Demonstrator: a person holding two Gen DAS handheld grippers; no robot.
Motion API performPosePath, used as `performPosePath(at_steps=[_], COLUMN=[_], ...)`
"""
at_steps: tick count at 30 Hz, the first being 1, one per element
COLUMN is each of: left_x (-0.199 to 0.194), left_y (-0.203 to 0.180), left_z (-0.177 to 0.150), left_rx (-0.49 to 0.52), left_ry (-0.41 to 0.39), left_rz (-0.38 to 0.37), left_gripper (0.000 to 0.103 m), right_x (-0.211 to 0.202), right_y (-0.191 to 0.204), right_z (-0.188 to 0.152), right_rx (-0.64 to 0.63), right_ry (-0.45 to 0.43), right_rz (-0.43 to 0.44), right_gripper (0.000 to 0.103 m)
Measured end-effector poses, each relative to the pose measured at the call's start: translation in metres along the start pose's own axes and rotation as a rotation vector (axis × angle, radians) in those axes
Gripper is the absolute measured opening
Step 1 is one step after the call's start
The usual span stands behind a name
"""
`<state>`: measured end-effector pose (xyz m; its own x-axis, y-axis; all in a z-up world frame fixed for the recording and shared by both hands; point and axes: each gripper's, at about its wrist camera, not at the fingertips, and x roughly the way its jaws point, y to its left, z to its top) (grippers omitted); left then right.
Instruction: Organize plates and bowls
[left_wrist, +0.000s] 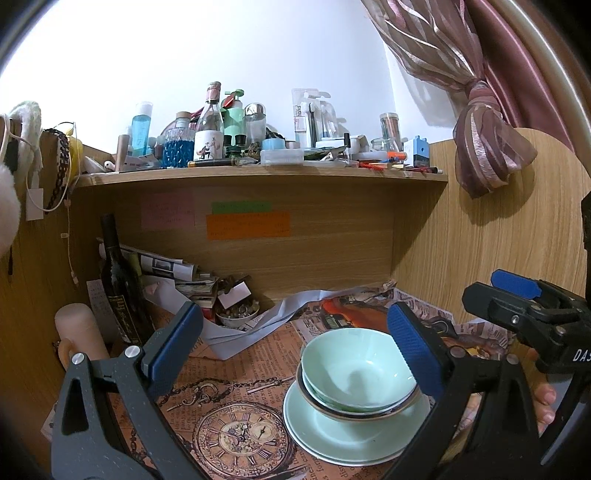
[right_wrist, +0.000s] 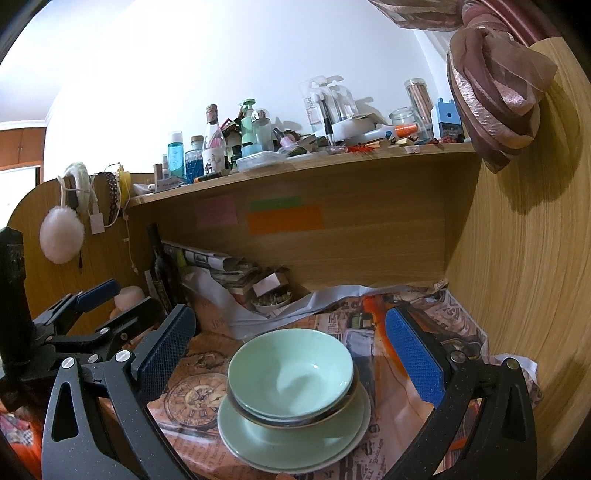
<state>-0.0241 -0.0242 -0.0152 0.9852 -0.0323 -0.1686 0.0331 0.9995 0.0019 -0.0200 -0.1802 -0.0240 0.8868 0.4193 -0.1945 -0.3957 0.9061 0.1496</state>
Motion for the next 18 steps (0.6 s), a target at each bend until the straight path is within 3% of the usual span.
performPosePath(at_steps=[18], left_x=[0.0048], left_y=[-0.0082], left_z=[-0.0024], left_rx=[-0.009], left_ry=[0.016], left_rz=[0.012], left_gripper=[0.102], right_x=[0.0019], right_y=[-0.0036], right_z=[-0.0005], right_rx=[0.003], right_ry=[0.005], right_rz=[0.007], right_gripper=[0.103])
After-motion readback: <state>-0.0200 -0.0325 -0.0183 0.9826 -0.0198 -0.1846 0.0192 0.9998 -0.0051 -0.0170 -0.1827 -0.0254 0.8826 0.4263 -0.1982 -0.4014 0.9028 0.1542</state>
